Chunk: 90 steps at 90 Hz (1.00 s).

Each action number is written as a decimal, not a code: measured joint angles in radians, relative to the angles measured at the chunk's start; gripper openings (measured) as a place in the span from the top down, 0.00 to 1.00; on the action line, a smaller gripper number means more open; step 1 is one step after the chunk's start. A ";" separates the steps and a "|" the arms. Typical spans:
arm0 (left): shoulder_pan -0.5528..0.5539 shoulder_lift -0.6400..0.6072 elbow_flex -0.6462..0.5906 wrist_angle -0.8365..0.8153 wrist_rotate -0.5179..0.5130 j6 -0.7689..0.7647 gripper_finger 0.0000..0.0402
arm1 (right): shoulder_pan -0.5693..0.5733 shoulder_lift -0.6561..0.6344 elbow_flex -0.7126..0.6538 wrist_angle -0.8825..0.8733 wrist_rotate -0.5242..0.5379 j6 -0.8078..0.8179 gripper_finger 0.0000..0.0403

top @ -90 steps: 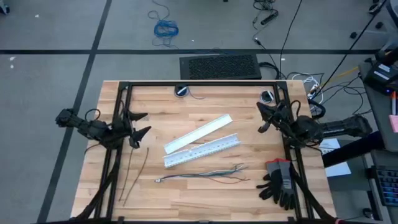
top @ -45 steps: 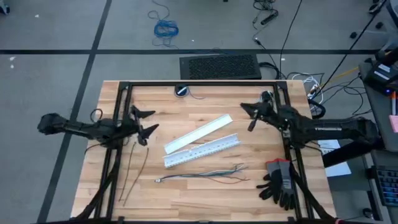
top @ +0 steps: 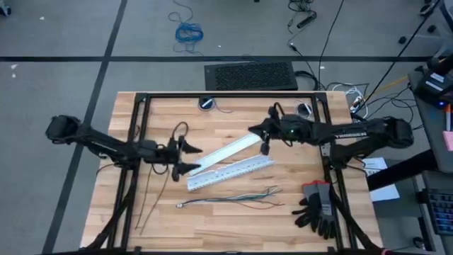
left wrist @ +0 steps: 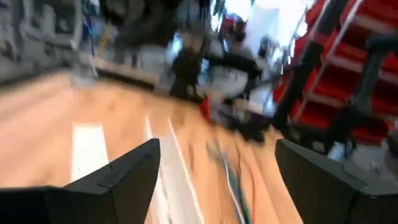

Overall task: Ziptie cables
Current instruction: Wrap the cables together using a zip tie

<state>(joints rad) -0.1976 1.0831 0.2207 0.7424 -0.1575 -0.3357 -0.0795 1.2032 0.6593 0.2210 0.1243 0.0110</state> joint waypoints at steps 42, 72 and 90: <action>-0.028 0.389 0.110 0.098 0.011 -0.224 0.22 | 0.280 0.210 0.003 -0.080 0.005 0.332 0.96; -0.139 0.503 0.556 -0.731 0.118 -0.207 0.36 | 0.326 0.344 0.003 -0.068 -0.081 0.461 0.96; -0.151 0.524 0.593 -0.780 0.190 -0.234 0.38 | 0.308 0.402 0.006 -0.072 -0.085 0.475 0.96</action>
<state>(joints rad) -0.3489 1.6076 0.8135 -0.0374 0.0322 -0.5699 0.2283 1.6047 0.6655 0.1486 0.0390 0.4862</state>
